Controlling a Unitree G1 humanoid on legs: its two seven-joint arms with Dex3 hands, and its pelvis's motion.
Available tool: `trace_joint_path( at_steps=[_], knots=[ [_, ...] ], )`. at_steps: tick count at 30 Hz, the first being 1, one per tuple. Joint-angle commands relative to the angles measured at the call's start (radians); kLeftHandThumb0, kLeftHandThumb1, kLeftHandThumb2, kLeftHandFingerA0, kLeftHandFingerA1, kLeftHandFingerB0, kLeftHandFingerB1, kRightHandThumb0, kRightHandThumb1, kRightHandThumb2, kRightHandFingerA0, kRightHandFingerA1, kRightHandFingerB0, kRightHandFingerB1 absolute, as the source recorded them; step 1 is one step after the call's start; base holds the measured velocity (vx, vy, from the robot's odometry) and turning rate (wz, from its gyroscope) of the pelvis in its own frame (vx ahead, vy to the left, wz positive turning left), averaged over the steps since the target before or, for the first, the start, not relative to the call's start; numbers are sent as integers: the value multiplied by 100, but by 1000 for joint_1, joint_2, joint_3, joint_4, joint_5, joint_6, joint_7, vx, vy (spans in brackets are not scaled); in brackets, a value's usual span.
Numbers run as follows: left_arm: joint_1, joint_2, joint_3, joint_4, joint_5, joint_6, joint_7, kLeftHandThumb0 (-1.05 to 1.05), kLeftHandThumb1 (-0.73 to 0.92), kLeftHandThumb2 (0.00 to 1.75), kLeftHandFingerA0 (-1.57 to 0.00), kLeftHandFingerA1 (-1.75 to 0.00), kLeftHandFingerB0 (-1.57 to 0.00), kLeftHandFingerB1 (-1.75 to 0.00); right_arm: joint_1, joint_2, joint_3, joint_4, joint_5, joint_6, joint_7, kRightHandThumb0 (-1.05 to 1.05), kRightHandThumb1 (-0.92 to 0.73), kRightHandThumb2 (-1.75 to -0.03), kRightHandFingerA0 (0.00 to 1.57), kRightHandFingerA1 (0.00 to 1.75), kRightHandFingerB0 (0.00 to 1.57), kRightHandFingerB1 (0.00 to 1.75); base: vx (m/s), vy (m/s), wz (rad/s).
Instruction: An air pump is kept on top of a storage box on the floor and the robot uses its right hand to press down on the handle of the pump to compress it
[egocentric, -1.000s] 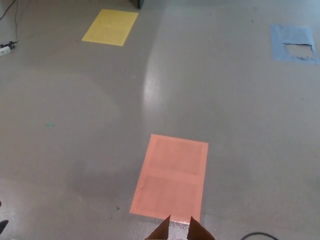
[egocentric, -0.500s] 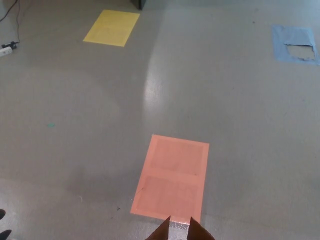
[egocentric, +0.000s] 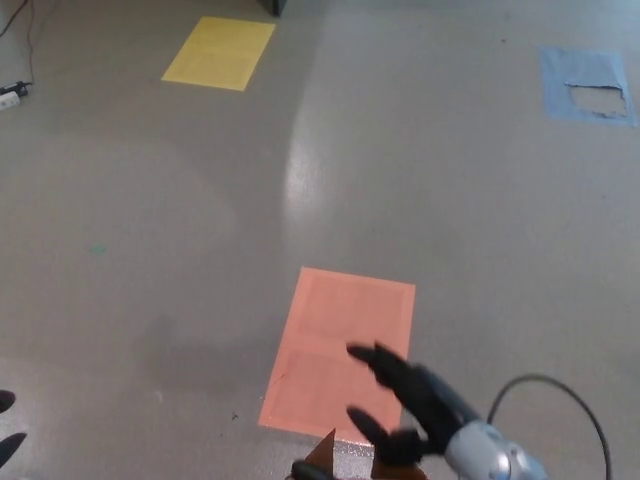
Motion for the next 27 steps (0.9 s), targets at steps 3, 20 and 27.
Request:
trace_joint_path(
  at_steps=[3,20,27],
  knots=[
    [-43,31,7,8,9,6,-9,-59,87,66,-22,-32,-18,-28,90,-118,-161,-751,363,13,272,-82,-75,-107,6,34,6,22,0,0,0],
    [-83,27,10,25,8,17,6,-56,86,66,-22,-33,-16,-28,-16,-252,-494,26,253,-115,-112,-34,-57,-111,2,47,1,46,0,0,0],
    [-117,12,47,34,-29,30,14,-31,63,112,0,-47,0,-47,-91,-286,-459,346,187,84,-168,-59,-81,-65,33,33,28,31,0,0,0]
  ],
)
